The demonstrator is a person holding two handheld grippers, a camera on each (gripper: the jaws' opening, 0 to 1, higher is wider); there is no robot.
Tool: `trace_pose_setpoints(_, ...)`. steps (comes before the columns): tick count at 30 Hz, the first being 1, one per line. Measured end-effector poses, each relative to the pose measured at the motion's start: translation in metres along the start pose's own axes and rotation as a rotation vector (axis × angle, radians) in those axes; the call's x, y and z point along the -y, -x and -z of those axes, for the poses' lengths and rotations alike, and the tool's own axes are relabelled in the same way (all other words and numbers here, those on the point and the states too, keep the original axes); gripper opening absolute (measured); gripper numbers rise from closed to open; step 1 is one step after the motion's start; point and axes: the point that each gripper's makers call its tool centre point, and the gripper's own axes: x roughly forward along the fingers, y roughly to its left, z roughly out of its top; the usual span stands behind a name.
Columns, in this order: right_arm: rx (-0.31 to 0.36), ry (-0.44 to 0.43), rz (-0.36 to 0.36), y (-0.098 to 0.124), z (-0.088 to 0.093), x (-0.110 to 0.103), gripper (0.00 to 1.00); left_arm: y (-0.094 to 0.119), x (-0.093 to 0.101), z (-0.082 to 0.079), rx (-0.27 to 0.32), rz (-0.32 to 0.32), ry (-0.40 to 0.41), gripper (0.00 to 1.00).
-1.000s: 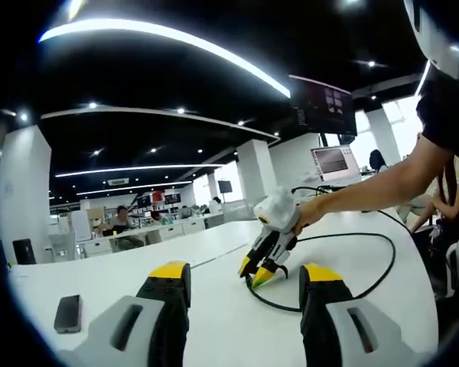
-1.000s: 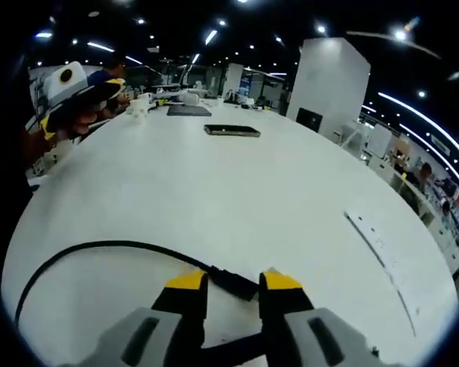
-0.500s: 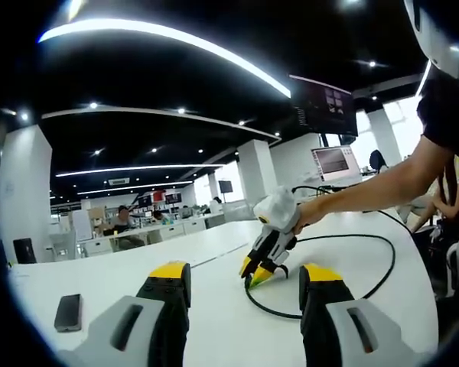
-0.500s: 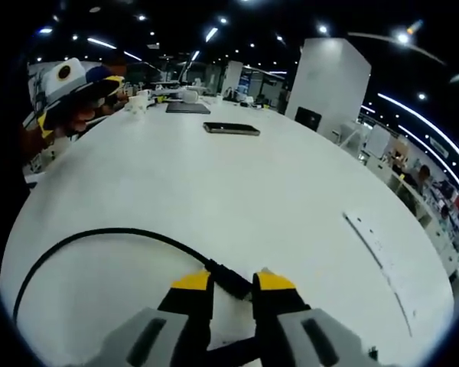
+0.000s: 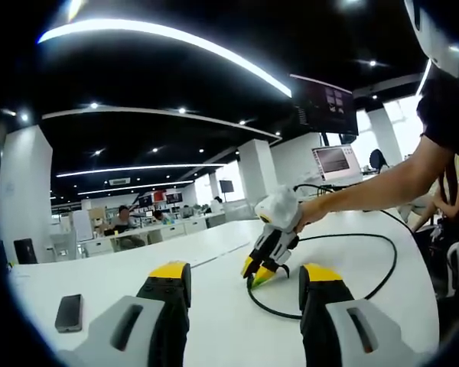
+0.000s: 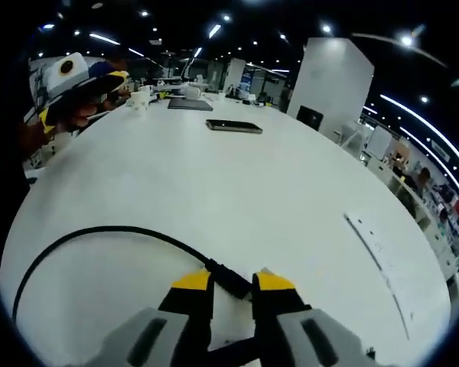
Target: Find the charging cable on the desk, coil it up and secure with Velcro.
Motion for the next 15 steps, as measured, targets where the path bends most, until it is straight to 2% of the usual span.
trace_pose_setpoints(4,-0.043,0.048,0.019,0.002,0.0034,-0.0021,0.2,-0.0006,-0.0004,-0.0002,0.0,-0.001,0.0,0.57)
trace_pose_setpoints(5,-0.066,0.094,0.03,0.0038,0.0061,0.0004,0.16,-0.0009,-0.0004,-0.0002,-0.001,-0.001,0.0,0.57)
trace_pose_setpoints(6,-0.071,0.055,0.03,0.0037,0.0079,-0.0007,0.16,-0.0011,-0.0003,-0.0001,-0.002,-0.001,0.0,0.57)
trace_pose_setpoints(10,-0.072,0.068,0.027,0.0049,0.0095,-0.0013,0.11,-0.0024,0.0015,-0.0011,0.002,0.005,0.001,0.57)
trace_pose_setpoints(15,-0.065,-0.013,0.034,0.0061,0.0105,0.0008,0.09,-0.0019,0.0021,-0.0009,0.001,0.006,-0.001,0.56)
